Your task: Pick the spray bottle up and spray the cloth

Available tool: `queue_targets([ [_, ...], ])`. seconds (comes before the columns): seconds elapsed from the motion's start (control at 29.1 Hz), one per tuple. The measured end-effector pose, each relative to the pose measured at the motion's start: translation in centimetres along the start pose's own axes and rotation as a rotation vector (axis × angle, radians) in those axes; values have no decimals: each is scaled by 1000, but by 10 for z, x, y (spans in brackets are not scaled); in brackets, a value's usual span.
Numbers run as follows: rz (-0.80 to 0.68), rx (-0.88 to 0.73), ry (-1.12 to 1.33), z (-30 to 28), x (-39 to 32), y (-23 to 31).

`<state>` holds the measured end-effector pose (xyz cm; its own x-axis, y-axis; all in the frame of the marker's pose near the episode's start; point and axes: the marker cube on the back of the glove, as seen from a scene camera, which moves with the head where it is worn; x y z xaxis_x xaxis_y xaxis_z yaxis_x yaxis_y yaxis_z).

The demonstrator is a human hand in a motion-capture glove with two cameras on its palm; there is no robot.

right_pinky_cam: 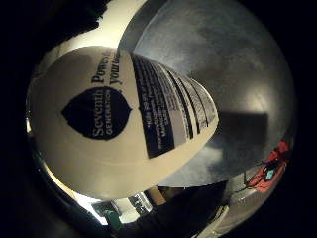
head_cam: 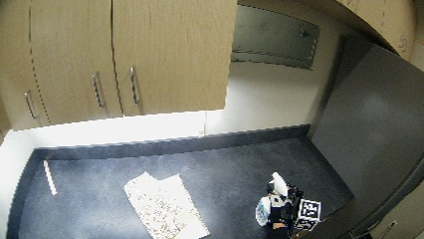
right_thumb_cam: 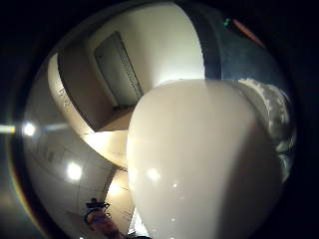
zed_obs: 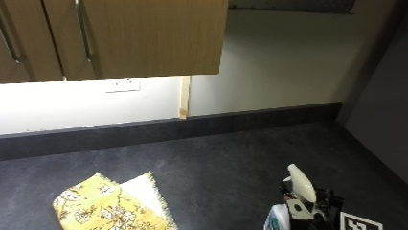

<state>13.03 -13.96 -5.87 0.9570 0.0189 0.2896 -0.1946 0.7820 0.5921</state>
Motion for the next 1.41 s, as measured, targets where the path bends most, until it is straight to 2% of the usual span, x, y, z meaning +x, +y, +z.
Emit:
queue_targets([
  [0.52, -17, -21, -73, 14, -6, -9],
  [1.0, -73, 34, -93, 17, -7, -12],
  [1.41, -169, 133, -160, 1, -94, -16],
])
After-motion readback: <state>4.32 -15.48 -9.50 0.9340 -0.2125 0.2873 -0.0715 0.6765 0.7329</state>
